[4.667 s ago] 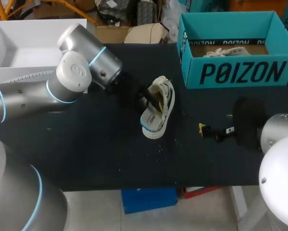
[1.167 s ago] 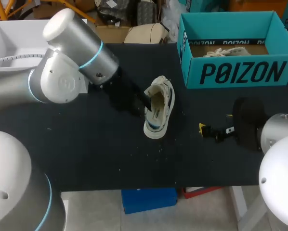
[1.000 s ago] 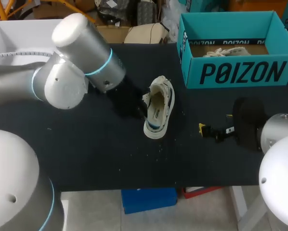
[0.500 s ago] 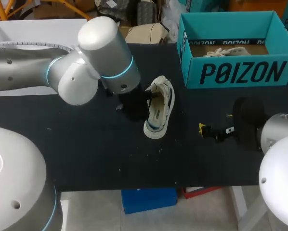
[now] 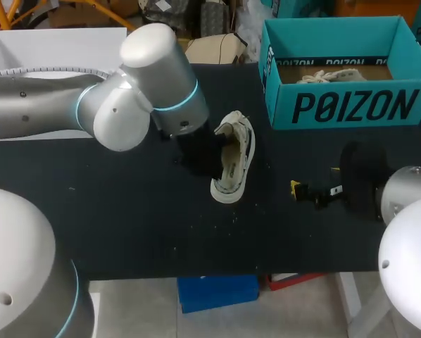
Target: Take the shoe out of the shoebox, open the shoe tongue, remove and reinsert the insole, then place the shoe into the shoebox
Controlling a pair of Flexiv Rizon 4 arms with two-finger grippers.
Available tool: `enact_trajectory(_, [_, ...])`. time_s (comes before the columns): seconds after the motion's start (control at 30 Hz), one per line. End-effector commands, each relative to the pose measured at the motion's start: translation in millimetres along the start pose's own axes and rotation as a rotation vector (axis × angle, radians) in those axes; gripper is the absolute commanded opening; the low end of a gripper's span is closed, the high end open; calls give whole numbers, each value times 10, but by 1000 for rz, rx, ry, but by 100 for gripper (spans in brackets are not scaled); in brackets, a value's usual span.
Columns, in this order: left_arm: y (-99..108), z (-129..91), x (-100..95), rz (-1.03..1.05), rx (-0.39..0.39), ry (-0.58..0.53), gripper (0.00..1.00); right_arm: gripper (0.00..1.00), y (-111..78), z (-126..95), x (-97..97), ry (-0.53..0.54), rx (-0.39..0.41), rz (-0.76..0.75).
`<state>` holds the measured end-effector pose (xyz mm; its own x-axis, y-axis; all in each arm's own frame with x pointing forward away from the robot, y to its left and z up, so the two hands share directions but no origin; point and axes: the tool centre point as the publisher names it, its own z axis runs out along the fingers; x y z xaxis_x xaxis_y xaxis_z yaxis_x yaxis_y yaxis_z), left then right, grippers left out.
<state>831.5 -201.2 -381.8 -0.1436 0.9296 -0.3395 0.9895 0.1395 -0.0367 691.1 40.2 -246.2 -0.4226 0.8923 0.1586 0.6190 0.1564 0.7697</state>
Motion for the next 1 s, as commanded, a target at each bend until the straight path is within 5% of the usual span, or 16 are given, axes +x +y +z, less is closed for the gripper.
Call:
enact_trajectory(0.03, [-56, -180, 8, 29, -19, -7, 0, 100, -20, 11, 16, -4, -5, 1])
enact_trajectory(0.33, [96, 2, -104, 51, -40, 47, 0, 100, -20, 11, 16, -4, -5, 1])
enact_trajectory(1.0, [248, 559, -94, 49, 47, 131, 0, 100, -20, 11, 16, -4, -5, 1])
